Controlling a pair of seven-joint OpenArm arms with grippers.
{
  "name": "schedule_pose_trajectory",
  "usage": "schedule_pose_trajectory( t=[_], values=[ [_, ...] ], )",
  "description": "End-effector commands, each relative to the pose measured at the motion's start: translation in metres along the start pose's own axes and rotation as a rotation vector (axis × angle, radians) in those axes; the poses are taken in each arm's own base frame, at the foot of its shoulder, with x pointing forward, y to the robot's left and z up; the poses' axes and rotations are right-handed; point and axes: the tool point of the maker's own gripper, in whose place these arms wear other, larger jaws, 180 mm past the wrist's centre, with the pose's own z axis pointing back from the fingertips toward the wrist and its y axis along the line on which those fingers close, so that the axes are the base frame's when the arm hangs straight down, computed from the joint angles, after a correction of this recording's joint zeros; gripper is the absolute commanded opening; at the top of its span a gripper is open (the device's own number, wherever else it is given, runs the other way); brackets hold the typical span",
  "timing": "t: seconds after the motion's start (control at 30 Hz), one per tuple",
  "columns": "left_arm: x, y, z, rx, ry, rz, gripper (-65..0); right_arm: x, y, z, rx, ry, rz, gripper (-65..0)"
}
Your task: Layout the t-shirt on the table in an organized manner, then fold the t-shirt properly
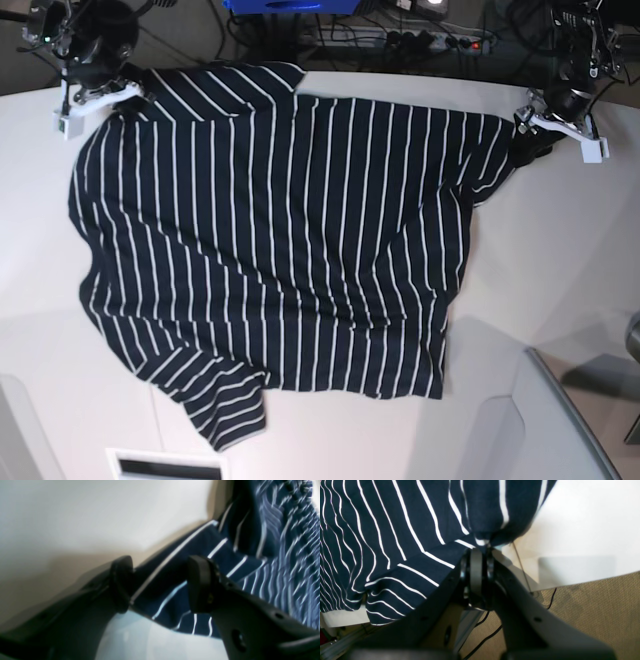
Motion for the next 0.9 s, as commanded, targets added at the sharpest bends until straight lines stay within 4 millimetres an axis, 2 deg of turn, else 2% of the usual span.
schedule_pose_trajectory(
  t=[0.0, 0.07, 0.2, 0.33, 0.43, 0.5, 0.63, 0.67, 0.73, 0.87],
  values=[
    [0.004, 0.003, 0.001, 0.001, 0.009, -0.016, -33.9, 0.006, -0.001, 0.003, 0.002, -0.021, 0.011, -64.8],
    [0.002, 0.005, 0.002, 0.004, 0.013, -0.010, -41.8, 0.006, -0.001, 0.003, 0.002, -0.021, 0.011, -64.8],
    [0.003, 0.005, 0.002, 0.004, 0.012, -0.013, -64.8, 0.007, 0.000, 0.003, 0.003, -0.023, 0.011, -64.8],
    [0.008, 0.001, 0.002, -0.003, 0.002, -0.027, -65.0, 0.007, 0.000, 0.002, 0.004, -0.022, 0.012, -64.8],
    [0.022, -0.013, 0.009, -0.016, -0.002, -0.158, -65.0, 0.007, 0.000, 0.002, 0.004, -0.022, 0.012, -64.8],
    [0.044, -0.034, 0.011, 0.003, -0.024, -0.316, -65.0, 0.007, 0.000, 0.002, 0.004, -0.022, 0.012, -64.8],
    [0.063, -0.073, 0.015, 0.077, -0.053, -0.569, -65.0, 0.008, 0.001, 0.002, 0.006, -0.024, 0.012, -64.8],
    [0.061, -0.084, 0.013, 0.080, -0.040, -0.642, -65.0, 0.009, 0.001, 0.002, 0.006, -0.026, 0.012, -64.8],
    [0.044, -0.106, 0.003, 0.069, 0.030, -0.806, -65.0, 0.009, 0.001, 0.002, 0.006, -0.026, 0.012, -64.8],
    [-0.018, -0.142, -0.023, -0.008, 0.207, -1.066, -65.0, 0.009, 0.000, 0.002, 0.004, -0.027, 0.011, -64.8]
  ],
)
